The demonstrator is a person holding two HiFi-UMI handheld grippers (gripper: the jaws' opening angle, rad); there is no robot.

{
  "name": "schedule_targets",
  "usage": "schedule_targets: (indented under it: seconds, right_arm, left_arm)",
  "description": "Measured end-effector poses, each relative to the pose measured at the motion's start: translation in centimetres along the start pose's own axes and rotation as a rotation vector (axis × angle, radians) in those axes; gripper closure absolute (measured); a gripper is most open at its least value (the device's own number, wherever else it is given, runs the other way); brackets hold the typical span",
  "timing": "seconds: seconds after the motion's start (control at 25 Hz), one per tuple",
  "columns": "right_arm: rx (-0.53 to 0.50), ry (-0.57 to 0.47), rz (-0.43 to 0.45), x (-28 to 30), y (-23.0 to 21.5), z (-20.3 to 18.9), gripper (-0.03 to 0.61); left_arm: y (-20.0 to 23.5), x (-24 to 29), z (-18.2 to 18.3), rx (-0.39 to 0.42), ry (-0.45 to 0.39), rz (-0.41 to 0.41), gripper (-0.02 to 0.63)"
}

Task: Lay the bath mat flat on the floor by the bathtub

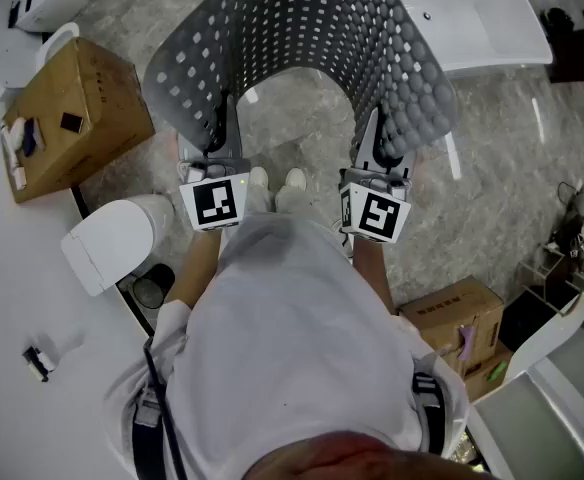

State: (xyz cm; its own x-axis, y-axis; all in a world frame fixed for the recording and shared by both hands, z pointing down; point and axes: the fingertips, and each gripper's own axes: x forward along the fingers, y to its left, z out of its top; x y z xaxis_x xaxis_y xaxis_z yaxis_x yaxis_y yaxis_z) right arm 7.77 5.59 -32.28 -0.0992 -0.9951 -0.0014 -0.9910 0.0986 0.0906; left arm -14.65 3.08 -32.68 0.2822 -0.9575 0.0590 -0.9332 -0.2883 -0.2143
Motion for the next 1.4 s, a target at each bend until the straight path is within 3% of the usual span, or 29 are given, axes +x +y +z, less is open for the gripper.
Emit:
schedule_targets:
  seconds: [0.28,0.72,1.08,1.4]
  right_arm:
    - [-0.012,0.003,0.012,-1.8,-1.4,-0.4,0.558]
    - [-0.027,0.087,0.032,-3.6,-4.2,-4.6,0.557]
    - [-0.032,0.176,0.013,-6.5,-4.5,-7.5,0.555]
    - [-0.045,0.270,0.057,-7.9,-2.5,-12.1,0.555]
  left_arm:
    - [-2.4,-0.4,0.4,0.025,-0.011,-0.022,0.595]
    - [-5.0,-1.3,-3.7,0.064,0.144,-0.070,0.595]
    - [-6.5,-2.0,-5.8,0.074,0.185,-0.161,0.595]
    - [-6.3,-3.3,-12.4,0.018,0.252,-0.193,0.594]
